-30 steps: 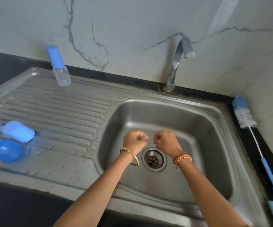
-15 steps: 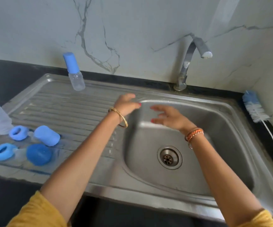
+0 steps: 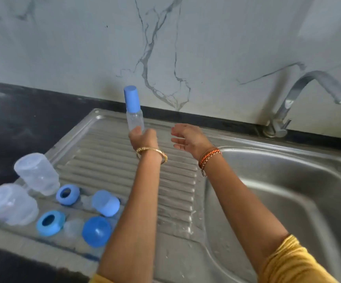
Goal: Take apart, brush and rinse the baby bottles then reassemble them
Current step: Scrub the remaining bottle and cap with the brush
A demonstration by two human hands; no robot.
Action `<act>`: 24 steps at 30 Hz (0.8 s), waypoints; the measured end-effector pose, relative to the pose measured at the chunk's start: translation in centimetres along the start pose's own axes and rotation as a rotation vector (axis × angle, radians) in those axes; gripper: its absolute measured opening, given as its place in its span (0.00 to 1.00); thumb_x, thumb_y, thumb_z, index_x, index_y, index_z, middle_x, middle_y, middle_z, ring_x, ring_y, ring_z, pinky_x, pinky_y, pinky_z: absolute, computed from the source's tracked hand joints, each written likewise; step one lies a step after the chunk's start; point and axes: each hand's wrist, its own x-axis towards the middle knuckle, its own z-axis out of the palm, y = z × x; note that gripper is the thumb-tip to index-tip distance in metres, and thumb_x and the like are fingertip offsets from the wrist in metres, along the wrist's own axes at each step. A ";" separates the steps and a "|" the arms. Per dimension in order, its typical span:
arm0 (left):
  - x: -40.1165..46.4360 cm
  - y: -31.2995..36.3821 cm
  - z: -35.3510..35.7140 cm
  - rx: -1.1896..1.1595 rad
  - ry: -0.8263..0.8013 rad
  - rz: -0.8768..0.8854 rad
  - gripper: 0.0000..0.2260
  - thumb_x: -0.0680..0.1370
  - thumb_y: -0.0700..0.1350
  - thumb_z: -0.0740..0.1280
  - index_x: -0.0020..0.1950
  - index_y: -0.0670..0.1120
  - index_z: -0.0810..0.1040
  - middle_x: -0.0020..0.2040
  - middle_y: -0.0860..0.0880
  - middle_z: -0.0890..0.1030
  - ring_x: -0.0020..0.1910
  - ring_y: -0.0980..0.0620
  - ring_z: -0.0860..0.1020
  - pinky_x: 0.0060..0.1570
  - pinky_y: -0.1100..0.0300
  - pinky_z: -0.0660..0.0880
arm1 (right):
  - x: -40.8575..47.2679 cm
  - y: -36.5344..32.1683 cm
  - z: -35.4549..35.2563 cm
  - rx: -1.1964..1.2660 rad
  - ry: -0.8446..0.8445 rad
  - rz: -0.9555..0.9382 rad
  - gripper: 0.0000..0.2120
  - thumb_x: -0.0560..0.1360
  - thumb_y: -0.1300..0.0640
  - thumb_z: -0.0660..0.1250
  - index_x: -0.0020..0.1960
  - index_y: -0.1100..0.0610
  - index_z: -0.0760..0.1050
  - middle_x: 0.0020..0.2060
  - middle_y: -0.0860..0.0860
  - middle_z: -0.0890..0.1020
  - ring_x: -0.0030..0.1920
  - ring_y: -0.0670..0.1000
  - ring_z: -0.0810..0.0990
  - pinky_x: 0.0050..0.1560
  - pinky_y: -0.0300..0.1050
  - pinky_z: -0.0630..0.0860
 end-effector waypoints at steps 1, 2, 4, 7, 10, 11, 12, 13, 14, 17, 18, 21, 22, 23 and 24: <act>0.7 -0.6 0.1 -0.023 0.053 -0.011 0.17 0.70 0.29 0.61 0.59 0.34 0.73 0.58 0.36 0.77 0.44 0.41 0.80 0.28 0.65 0.72 | 0.8 -0.3 0.5 -0.032 -0.002 -0.008 0.07 0.75 0.60 0.66 0.53 0.57 0.74 0.48 0.53 0.77 0.45 0.50 0.77 0.39 0.40 0.76; 1.4 -1.0 0.3 -0.043 0.087 -0.013 0.20 0.69 0.29 0.61 0.61 0.34 0.72 0.60 0.35 0.76 0.51 0.38 0.79 0.37 0.60 0.77 | 1.7 -0.7 0.9 -0.063 -0.005 -0.025 0.13 0.75 0.59 0.67 0.59 0.58 0.72 0.52 0.53 0.77 0.47 0.51 0.77 0.43 0.40 0.77; 3.4 -1.9 0.6 -0.030 0.117 0.013 0.23 0.68 0.29 0.61 0.63 0.35 0.70 0.62 0.37 0.74 0.56 0.38 0.77 0.52 0.48 0.77 | 3.3 -1.4 2.0 -0.121 -0.021 -0.061 0.23 0.74 0.57 0.68 0.67 0.59 0.67 0.58 0.53 0.75 0.53 0.51 0.76 0.51 0.42 0.76; 6.2 -1.8 0.6 0.061 0.102 0.086 0.30 0.68 0.30 0.66 0.70 0.41 0.65 0.68 0.44 0.68 0.63 0.45 0.73 0.61 0.51 0.72 | 6.0 -2.2 4.0 -0.215 -0.068 -0.130 0.31 0.72 0.55 0.71 0.70 0.58 0.62 0.59 0.50 0.75 0.59 0.50 0.73 0.57 0.43 0.71; 9.2 -1.6 0.9 0.179 0.092 0.165 0.36 0.68 0.33 0.72 0.73 0.44 0.61 0.72 0.46 0.64 0.69 0.48 0.67 0.67 0.55 0.67 | 8.8 -2.3 6.4 -0.295 -0.086 -0.200 0.38 0.69 0.56 0.74 0.73 0.55 0.58 0.68 0.53 0.69 0.65 0.51 0.70 0.57 0.41 0.68; 10.0 -1.6 1.0 0.231 0.078 0.181 0.38 0.67 0.34 0.73 0.73 0.44 0.60 0.72 0.46 0.63 0.69 0.48 0.66 0.67 0.54 0.66 | 9.5 -2.2 7.2 -0.305 -0.085 -0.233 0.39 0.69 0.56 0.74 0.73 0.55 0.58 0.69 0.54 0.67 0.66 0.51 0.69 0.58 0.40 0.67; 10.7 -1.7 1.3 0.276 0.059 0.181 0.39 0.67 0.34 0.74 0.74 0.44 0.59 0.73 0.46 0.63 0.69 0.47 0.66 0.67 0.53 0.67 | 10.4 -2.2 7.9 -0.311 -0.085 -0.275 0.39 0.68 0.57 0.74 0.73 0.55 0.58 0.70 0.54 0.66 0.67 0.52 0.68 0.57 0.39 0.66; 11.2 -1.9 1.7 0.314 0.043 0.171 0.41 0.66 0.34 0.75 0.74 0.44 0.59 0.72 0.46 0.64 0.69 0.47 0.66 0.66 0.54 0.67 | 11.2 -2.2 8.4 -0.322 -0.084 -0.324 0.39 0.68 0.57 0.75 0.73 0.55 0.58 0.70 0.54 0.67 0.67 0.51 0.68 0.57 0.39 0.66; 11.8 -2.3 2.0 0.344 0.037 0.158 0.41 0.65 0.34 0.75 0.74 0.44 0.59 0.72 0.46 0.65 0.69 0.47 0.67 0.64 0.55 0.67 | 12.0 -2.2 8.9 -0.344 -0.085 -0.373 0.39 0.68 0.56 0.75 0.73 0.56 0.59 0.69 0.53 0.67 0.67 0.51 0.68 0.57 0.38 0.65; 13.1 -3.3 2.3 0.410 0.039 0.191 0.36 0.64 0.35 0.76 0.69 0.44 0.66 0.65 0.44 0.72 0.63 0.45 0.73 0.61 0.52 0.73 | 13.6 -2.0 9.8 -0.420 -0.054 -0.496 0.32 0.68 0.55 0.75 0.68 0.57 0.66 0.64 0.52 0.73 0.62 0.50 0.72 0.56 0.38 0.68; 13.2 -3.6 2.3 0.437 0.049 0.216 0.33 0.63 0.35 0.76 0.66 0.44 0.68 0.62 0.44 0.74 0.60 0.45 0.74 0.58 0.50 0.74 | 13.9 -1.8 9.9 -0.429 -0.032 -0.524 0.29 0.69 0.55 0.74 0.66 0.58 0.68 0.61 0.52 0.75 0.60 0.51 0.74 0.54 0.39 0.70; 12.7 -3.8 2.6 0.469 0.073 0.270 0.28 0.65 0.35 0.75 0.62 0.44 0.70 0.59 0.45 0.75 0.56 0.45 0.75 0.54 0.51 0.75 | 14.2 -1.5 9.6 -0.428 0.011 -0.569 0.21 0.70 0.55 0.72 0.60 0.59 0.73 0.54 0.53 0.79 0.54 0.52 0.78 0.53 0.42 0.75; 12.1 -3.7 2.6 0.465 0.068 0.283 0.27 0.65 0.35 0.75 0.62 0.44 0.71 0.59 0.45 0.75 0.56 0.45 0.75 0.53 0.52 0.75 | 13.8 -1.5 9.3 -0.431 0.014 -0.580 0.20 0.70 0.55 0.72 0.59 0.60 0.73 0.53 0.53 0.80 0.52 0.52 0.78 0.53 0.45 0.75; 11.8 -3.7 2.6 0.465 0.061 0.302 0.26 0.66 0.35 0.75 0.61 0.43 0.71 0.59 0.44 0.75 0.56 0.45 0.75 0.52 0.52 0.75 | 13.5 -1.5 9.0 -0.430 0.015 -0.585 0.20 0.70 0.55 0.72 0.59 0.60 0.73 0.53 0.52 0.80 0.52 0.52 0.78 0.54 0.46 0.76; 11.7 -3.7 2.7 0.467 0.047 0.325 0.26 0.66 0.35 0.74 0.61 0.43 0.71 0.59 0.44 0.75 0.56 0.45 0.75 0.52 0.54 0.75 | 13.3 -1.5 8.8 -0.417 0.022 -0.582 0.20 0.71 0.55 0.72 0.60 0.59 0.73 0.52 0.52 0.79 0.52 0.52 0.78 0.54 0.47 0.76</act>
